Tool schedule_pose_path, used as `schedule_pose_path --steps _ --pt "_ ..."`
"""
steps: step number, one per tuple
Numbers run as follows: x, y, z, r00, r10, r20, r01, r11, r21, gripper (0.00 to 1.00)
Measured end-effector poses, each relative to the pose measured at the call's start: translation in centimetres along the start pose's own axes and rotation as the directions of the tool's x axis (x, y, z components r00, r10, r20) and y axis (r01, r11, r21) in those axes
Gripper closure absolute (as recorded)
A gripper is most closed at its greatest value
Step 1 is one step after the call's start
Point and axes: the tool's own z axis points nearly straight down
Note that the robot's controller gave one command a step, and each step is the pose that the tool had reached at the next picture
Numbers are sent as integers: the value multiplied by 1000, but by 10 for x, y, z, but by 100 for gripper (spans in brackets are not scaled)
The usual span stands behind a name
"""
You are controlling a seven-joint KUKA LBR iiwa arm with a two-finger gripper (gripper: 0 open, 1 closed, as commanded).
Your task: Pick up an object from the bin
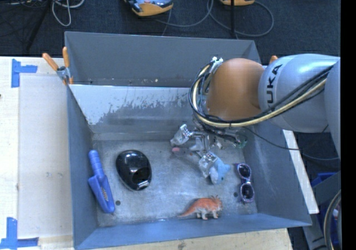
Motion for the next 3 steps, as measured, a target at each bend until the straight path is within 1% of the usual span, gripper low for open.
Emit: schedule_pose_path --steps 1,2,3 --pt "7 -14 2 979 -203 10 203 979 6 100" --pt "7 -14 2 979 -203 10 203 979 6 100" --pt "-4 1 -62 983 -186 -3 186 983 -3 100"
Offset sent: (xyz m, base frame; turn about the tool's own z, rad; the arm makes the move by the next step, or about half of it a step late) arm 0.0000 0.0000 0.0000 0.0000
